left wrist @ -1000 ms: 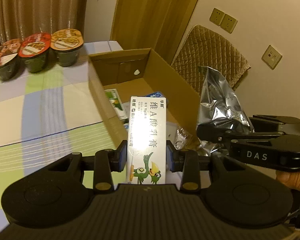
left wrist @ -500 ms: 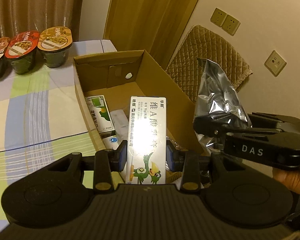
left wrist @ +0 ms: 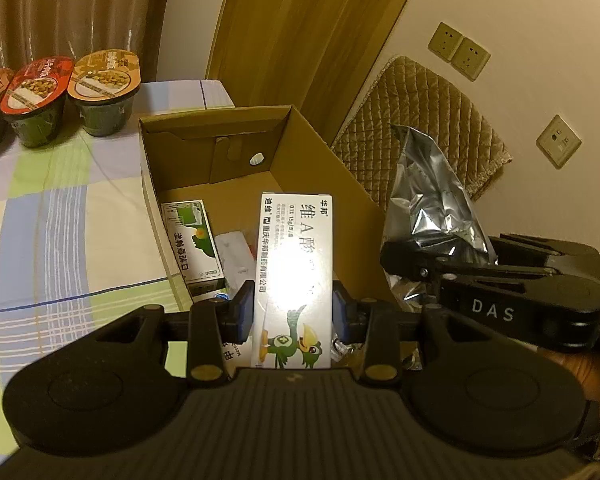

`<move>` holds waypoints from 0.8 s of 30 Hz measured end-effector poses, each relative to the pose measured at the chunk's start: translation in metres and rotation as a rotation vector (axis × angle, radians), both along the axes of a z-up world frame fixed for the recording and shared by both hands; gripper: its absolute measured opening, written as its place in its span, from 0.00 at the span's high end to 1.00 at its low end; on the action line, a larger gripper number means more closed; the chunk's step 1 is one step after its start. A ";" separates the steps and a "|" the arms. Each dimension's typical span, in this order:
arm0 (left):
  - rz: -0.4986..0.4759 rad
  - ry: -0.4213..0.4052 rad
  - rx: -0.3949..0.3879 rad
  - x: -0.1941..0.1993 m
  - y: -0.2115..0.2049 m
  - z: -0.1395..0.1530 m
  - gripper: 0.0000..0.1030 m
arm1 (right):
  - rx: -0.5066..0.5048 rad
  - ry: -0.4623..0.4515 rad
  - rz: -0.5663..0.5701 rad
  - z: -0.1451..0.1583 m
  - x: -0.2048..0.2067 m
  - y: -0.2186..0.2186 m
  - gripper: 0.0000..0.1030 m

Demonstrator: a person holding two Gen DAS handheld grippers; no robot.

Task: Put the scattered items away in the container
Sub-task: 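Lower into the box and open the left gripper while the right releases the pouch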

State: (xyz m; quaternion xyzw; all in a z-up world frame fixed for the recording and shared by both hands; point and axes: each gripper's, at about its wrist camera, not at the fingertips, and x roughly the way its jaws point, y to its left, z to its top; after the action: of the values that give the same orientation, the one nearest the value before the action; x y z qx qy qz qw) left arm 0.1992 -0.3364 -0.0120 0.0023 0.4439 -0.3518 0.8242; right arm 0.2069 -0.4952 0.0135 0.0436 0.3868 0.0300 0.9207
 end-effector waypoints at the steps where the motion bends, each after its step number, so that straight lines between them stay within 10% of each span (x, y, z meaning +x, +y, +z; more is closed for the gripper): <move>1: -0.001 0.002 -0.001 0.001 -0.001 -0.001 0.68 | 0.000 0.001 -0.001 -0.001 0.001 0.000 0.56; 24: 0.053 0.001 0.004 0.008 0.011 -0.004 0.62 | 0.002 0.009 0.002 -0.007 0.009 0.005 0.56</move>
State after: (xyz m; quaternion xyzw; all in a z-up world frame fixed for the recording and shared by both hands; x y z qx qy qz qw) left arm 0.2071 -0.3256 -0.0161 -0.0081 0.4450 -0.3287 0.8330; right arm 0.2163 -0.4905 0.0062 0.0442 0.3912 0.0310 0.9187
